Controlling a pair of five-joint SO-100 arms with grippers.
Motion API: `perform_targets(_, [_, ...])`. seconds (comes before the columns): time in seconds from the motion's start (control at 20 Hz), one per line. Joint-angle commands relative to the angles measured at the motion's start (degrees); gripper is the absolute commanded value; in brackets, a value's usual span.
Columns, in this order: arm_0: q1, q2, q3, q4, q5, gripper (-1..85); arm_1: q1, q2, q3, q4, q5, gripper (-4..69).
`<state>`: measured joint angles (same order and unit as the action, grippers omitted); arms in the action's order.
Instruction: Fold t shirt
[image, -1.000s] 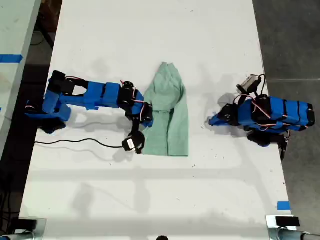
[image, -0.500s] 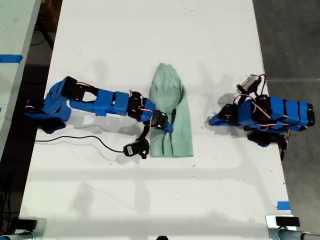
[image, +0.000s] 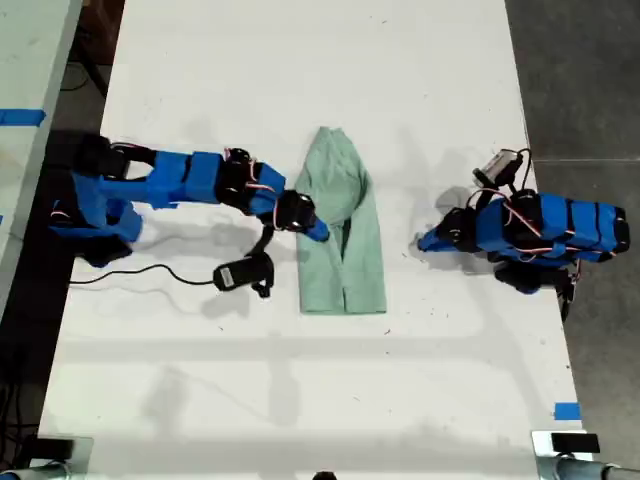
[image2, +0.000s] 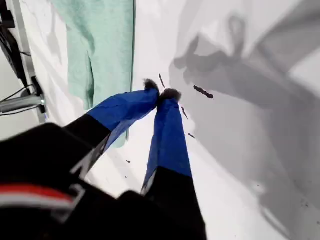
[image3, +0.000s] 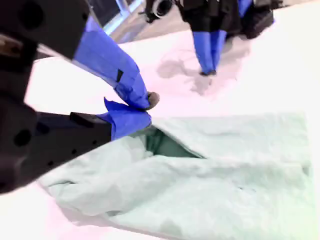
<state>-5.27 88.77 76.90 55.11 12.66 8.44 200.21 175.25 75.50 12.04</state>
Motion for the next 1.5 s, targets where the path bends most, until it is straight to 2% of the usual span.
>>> perform_targets(0.0, [-3.5, 43.4, 40.5, -16.8, -3.8, -0.3, 0.1, 0.8, 3.1, -0.4, -1.1, 2.2])
perform_targets(0.15, [-3.0, 63.3, 70.1, -21.4, -8.4, -0.3, 0.2, 0.8, 3.1, -0.4, -1.1, 2.2])
perform_targets(0.3, [-2.0, 78.0, 94.1, -29.7, -11.0, -0.3, 0.2, 0.8, 3.1, -0.4, -0.9, 2.2])
perform_targets(0.5, [-5.7, 89.6, 104.4, -27.9, -7.0, -0.3, 0.4, 0.8, 3.1, -0.4, -0.9, 2.2])
perform_targets(0.6, [-6.2, 93.6, 106.4, -26.6, -7.6, -0.3, 0.4, 0.8, 3.1, -0.4, -0.8, 2.2])
perform_targets(0.65, [-6.2, 98.4, 107.8, -23.9, -7.8, -0.3, 0.4, 0.8, 3.1, -0.4, -0.7, 2.2])
perform_targets(0.75, [-6.8, 107.1, 108.2, -15.3, -8.1, -0.2, 0.4, 0.8, 3.1, -0.4, -0.6, 2.2])
perform_targets(0.9, [-7.2, 117.4, 108.2, -5.9, -7.2, -0.2, 0.4, 0.8, 3.1, -0.3, -0.4, 2.2])
perform_targets(1.45, [-9.7, 117.9, 107.8, -1.8, -9.2, -0.2, 0.4, 0.8, 3.1, -0.2, -0.4, 2.2])
